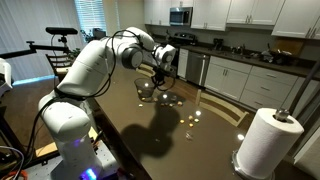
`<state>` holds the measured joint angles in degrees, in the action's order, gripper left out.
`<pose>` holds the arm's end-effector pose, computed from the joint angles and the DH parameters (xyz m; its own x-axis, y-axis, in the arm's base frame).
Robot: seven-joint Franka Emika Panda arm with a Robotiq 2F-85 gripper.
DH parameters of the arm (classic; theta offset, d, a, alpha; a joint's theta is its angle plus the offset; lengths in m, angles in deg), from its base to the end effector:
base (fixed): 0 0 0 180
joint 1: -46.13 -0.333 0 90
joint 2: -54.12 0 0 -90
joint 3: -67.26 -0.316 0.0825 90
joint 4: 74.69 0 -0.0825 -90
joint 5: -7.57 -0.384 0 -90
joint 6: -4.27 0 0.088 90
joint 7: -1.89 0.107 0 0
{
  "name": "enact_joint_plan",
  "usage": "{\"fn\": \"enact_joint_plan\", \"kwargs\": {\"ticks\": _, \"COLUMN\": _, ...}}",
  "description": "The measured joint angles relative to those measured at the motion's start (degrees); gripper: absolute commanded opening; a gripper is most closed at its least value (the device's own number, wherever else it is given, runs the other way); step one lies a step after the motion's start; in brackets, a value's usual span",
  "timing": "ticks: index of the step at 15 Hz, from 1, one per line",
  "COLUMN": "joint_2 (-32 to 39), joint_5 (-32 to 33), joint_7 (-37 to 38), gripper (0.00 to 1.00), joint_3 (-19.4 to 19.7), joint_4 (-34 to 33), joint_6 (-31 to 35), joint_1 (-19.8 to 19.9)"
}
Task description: Move the black basket to the left
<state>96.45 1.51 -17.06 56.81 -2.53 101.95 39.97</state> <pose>0.6871 0.1840 0.3069 0.8134 0.5478 -0.1957 0.4833 -0.8236 -0.2968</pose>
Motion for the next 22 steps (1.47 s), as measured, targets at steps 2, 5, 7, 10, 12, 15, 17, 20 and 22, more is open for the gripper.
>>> {"fn": "enact_joint_plan", "kwargs": {"ticks": 2, "joint_2": 0.9, "joint_5": 0.0, "joint_7": 1.7, "gripper": 0.03, "joint_3": 0.0, "joint_4": -1.0, "joint_6": 0.0, "joint_1": -0.6}}
{"fn": "enact_joint_plan", "kwargs": {"ticks": 5, "joint_2": 2.0, "joint_5": 0.0, "joint_7": 4.2, "gripper": 0.03, "joint_3": 0.0, "joint_4": -2.7, "joint_6": 0.0, "joint_1": -1.6}}
{"fn": "enact_joint_plan", "kwargs": {"ticks": 7, "joint_2": 2.6, "joint_5": 0.0, "joint_7": 6.2, "gripper": 0.03, "joint_3": 0.0, "joint_4": -3.9, "joint_6": 0.1, "joint_1": -2.2}}
{"fn": "enact_joint_plan", "kwargs": {"ticks": 10, "joint_2": 3.0, "joint_5": -0.2, "joint_7": 9.5, "gripper": 0.03, "joint_3": 0.0, "joint_4": -4.9, "joint_6": 2.3, "joint_1": -2.6}}
{"fn": "enact_joint_plan", "kwargs": {"ticks": 12, "joint_2": 3.1, "joint_5": -0.5, "joint_7": 11.4, "gripper": 0.03, "joint_3": 0.2, "joint_4": -5.3, "joint_6": 3.5, "joint_1": -2.5}}
{"fn": "enact_joint_plan", "kwargs": {"ticks": 15, "joint_2": 3.3, "joint_5": -1.3, "joint_7": 13.7, "gripper": 0.03, "joint_3": 0.8, "joint_4": -5.6, "joint_6": 4.6, "joint_1": -2.2}}
{"fn": "enact_joint_plan", "kwargs": {"ticks": 17, "joint_2": 3.8, "joint_5": -1.3, "joint_7": 14.9, "gripper": 0.03, "joint_3": 1.3, "joint_4": -6.1, "joint_6": 4.7, "joint_1": -2.2}}
{"fn": "enact_joint_plan", "kwargs": {"ticks": 20, "joint_2": 5.1, "joint_5": -1.3, "joint_7": 16.1, "gripper": 0.03, "joint_3": 1.9, "joint_4": -6.8, "joint_6": 4.7, "joint_1": -2.2}}
{"fn": "enact_joint_plan", "kwargs": {"ticks": 22, "joint_2": 6.1, "joint_5": -1.3, "joint_7": 16.7, "gripper": 0.03, "joint_3": 2.2, "joint_4": -7.5, "joint_6": 4.7, "joint_1": -2.2}}
